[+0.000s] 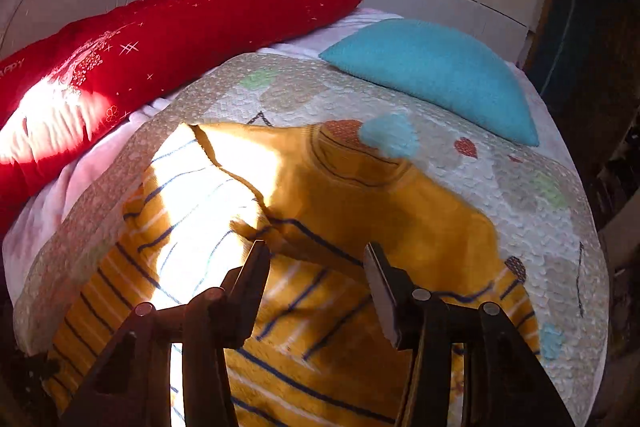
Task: Fold small clothes
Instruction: 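Grasp the other sleeve cuff with the right gripper and lift it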
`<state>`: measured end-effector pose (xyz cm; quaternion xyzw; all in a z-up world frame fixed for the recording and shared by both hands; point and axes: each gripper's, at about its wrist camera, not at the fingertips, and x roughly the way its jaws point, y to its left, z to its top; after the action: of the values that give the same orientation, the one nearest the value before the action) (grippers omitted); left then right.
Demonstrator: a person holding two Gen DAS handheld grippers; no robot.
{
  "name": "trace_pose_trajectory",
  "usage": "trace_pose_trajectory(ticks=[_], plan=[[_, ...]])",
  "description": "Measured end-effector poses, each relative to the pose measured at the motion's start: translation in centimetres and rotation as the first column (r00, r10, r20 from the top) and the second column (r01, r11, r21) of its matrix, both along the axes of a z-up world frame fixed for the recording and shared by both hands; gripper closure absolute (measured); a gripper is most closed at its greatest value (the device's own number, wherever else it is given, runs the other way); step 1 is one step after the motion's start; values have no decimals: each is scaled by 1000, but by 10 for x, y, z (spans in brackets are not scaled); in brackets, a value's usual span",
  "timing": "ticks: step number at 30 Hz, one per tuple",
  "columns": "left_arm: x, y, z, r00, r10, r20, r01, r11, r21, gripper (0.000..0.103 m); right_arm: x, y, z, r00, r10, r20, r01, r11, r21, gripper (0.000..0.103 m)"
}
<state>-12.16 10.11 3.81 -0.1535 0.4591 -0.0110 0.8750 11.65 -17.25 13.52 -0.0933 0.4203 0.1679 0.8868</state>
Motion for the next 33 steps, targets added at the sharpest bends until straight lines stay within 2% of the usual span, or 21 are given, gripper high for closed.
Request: trace_pose_trajectory(ticks=[2,4,6,9,11,14,18,19,22,23,24,25,27,28,30,31,33], plan=[[-10,1,8,1000,27,13,-27,1000,6,89,-22,-57,6,996,-84,2,84,996,13,48],[-19,2,18,998,47,35,-48,999,18,75,-45,-114,6,985,-170,-1,170,985,25,43],[-29,1,30,995,73,73,-76,997,27,52,-72,-168,1,966,-260,-9,260,965,39,40],[-38,-5,45,990,87,111,-92,995,36,44,-118,-237,-13,930,-363,-54,367,924,103,38],[-39,-11,51,988,93,124,-99,994,45,40,-150,-264,-24,919,-385,-83,393,910,129,37],[-38,-23,57,988,83,129,-90,995,51,40,-198,-271,-42,931,-351,-99,362,923,132,37],[-35,-40,57,992,53,115,-61,996,60,40,-247,-243,-55,973,-223,-62,229,966,117,33],[-34,-45,57,993,42,110,-49,997,62,40,-256,-234,-60,981,-189,-47,193,977,96,29],[-33,-60,57,995,5,101,-11,998,62,40,-266,-204,-77,991,-137,11,137,990,-45,29],[-34,-64,58,995,-5,101,-2,998,66,40,-266,-199,-84,992,-122,13,122,990,-74,44],[-34,-67,59,995,-13,103,6,997,71,40,-266,-196,-89,993,-115,7,115,989,-88,66],[-35,-70,61,994,-19,107,11,997,75,40,-262,-198,-92,993,-115,-15,113,989,-95,93],[-37,-72,65,993,-25,114,16,997,78,40,-253,-216,-79,987,-161,-17,160,987,-22,94],[-37,-73,67,993,-25,117,16,997,78,40,-249,-235,-65,976,-218,3,217,975,34,94],[-37,-72,71,992,-21,125,12,997,72,40,-240,-286,-36,928,-371,35,360,917,173,93],[-37,-71,72,992,-19,127,10,998,67,40,-237,-315,-24,891,-453,35,433,869,239,93],[-36,-69,71,992,-14,124,8,999,49,40,-233,-375,-16,784,-621,4,582,738,342,90]])
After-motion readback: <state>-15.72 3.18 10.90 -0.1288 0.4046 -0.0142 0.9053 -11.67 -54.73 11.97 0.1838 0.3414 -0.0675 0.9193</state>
